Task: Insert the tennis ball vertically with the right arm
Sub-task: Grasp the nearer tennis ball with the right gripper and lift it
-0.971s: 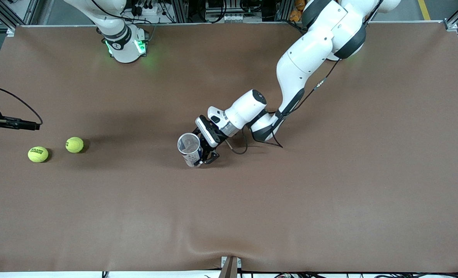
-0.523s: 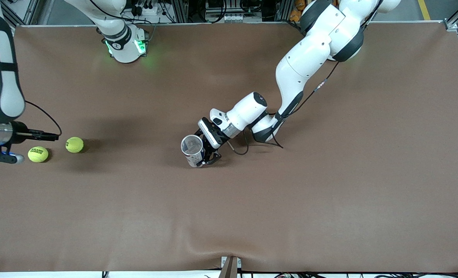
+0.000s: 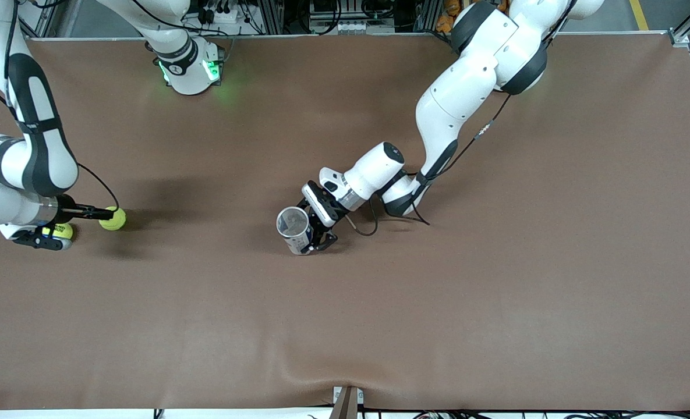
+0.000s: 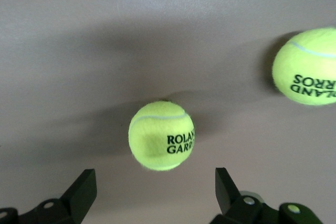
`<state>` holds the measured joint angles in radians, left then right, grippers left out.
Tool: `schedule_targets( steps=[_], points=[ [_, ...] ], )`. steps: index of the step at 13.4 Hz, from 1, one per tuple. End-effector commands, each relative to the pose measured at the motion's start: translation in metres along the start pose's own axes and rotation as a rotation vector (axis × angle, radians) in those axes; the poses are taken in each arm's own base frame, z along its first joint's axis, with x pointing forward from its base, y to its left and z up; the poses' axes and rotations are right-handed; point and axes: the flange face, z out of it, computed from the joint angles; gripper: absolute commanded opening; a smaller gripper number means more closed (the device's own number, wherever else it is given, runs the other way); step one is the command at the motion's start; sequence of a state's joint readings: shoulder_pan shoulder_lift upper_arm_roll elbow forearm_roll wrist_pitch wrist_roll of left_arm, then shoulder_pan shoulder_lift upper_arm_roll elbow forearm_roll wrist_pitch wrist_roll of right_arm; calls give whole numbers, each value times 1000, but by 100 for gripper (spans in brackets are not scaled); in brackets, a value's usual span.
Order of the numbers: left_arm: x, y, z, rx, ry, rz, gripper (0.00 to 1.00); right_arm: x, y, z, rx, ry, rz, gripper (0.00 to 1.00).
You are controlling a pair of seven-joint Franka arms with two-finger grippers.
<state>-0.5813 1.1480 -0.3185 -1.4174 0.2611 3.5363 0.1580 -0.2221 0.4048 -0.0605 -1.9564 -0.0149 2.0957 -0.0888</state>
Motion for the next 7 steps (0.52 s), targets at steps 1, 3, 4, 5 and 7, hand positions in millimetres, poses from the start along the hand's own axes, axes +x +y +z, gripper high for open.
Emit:
schedule_targets(
  steps=[1,3,4,5,7],
  points=[
    [-5,7,4,0,2,-1,77,-1,1,21,15,20,0,100],
    [-5,11,4,-4,1,3,77,1,2,43,13,32,1,100],
    [-5,11,5,-5,0,3,77,0,1,50,12,33,-1,100],
    [-5,11,5,-5,0,3,77,1,0,54,12,29,-2,100],
    [-7,9,5,-2,-4,5,77,0,-3,56,8,24,-14,79]
  ],
)
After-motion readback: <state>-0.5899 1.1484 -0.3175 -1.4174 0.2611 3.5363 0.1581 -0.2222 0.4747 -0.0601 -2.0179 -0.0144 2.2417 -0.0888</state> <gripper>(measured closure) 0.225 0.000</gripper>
